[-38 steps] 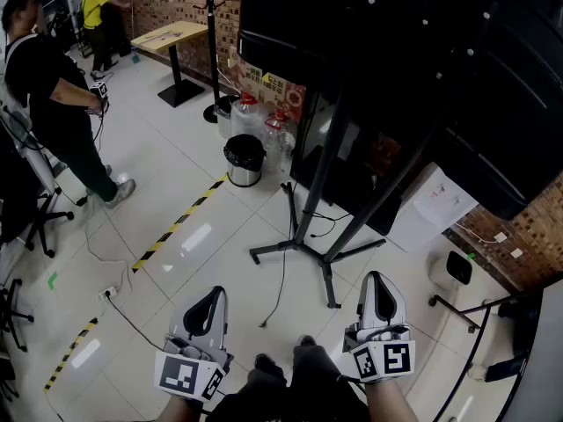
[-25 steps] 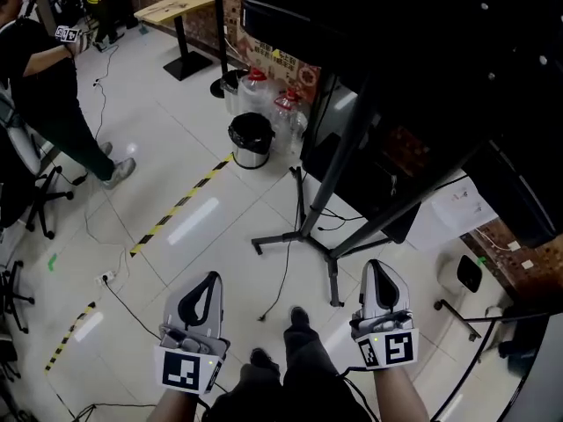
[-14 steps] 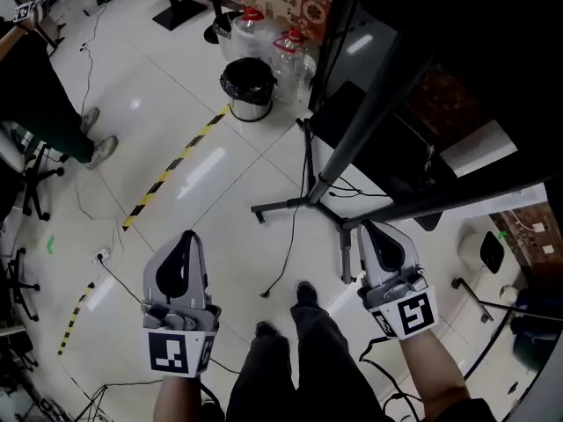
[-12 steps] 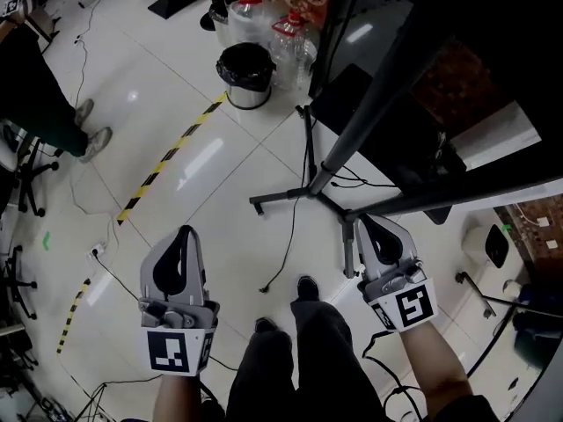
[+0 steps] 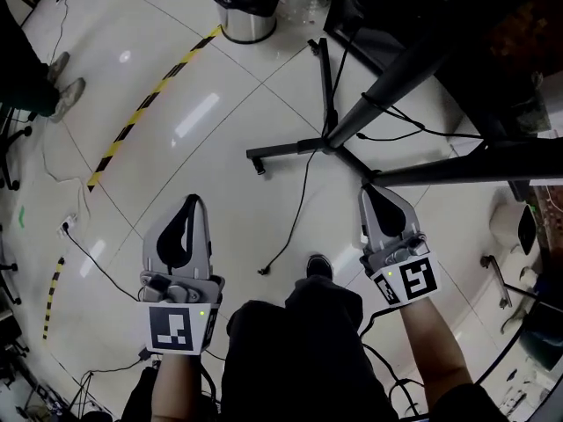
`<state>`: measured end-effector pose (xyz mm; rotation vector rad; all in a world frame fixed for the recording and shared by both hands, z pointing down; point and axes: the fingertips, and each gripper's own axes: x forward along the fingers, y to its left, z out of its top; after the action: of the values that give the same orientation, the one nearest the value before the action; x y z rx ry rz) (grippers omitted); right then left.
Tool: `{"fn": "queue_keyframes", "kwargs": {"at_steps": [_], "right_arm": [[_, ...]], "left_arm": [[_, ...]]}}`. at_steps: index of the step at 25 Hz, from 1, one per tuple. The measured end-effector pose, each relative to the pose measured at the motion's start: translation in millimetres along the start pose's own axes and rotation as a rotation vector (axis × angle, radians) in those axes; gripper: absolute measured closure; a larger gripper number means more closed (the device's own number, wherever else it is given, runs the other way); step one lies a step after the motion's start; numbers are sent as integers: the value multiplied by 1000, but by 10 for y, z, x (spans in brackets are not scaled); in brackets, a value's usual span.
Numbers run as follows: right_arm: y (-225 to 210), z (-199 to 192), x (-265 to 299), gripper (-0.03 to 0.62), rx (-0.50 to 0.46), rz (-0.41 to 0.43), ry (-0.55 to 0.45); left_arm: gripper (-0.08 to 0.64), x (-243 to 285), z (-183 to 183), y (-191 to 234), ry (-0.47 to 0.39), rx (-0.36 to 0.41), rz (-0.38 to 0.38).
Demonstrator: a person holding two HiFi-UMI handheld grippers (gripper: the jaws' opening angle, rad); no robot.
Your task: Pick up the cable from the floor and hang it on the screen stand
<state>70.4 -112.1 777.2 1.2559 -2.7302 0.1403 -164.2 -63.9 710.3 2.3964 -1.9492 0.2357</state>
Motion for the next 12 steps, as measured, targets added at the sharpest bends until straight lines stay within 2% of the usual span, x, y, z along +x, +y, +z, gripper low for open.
{"fn": "queue_keyframes", "kwargs": {"at_steps": [6,10,12], "right_arm": [[-76,-747,299,583,-7,10,2],[-90,-1198,482,583,-20,9,18],[-109,-1397,560,573,-12,4,32]], "left_arm": [[555,154,-747,89,-25,8,1],[555,231,-1116,94,-26,144,-35],[555,270,-1249,147,-42,130,-55]]}}
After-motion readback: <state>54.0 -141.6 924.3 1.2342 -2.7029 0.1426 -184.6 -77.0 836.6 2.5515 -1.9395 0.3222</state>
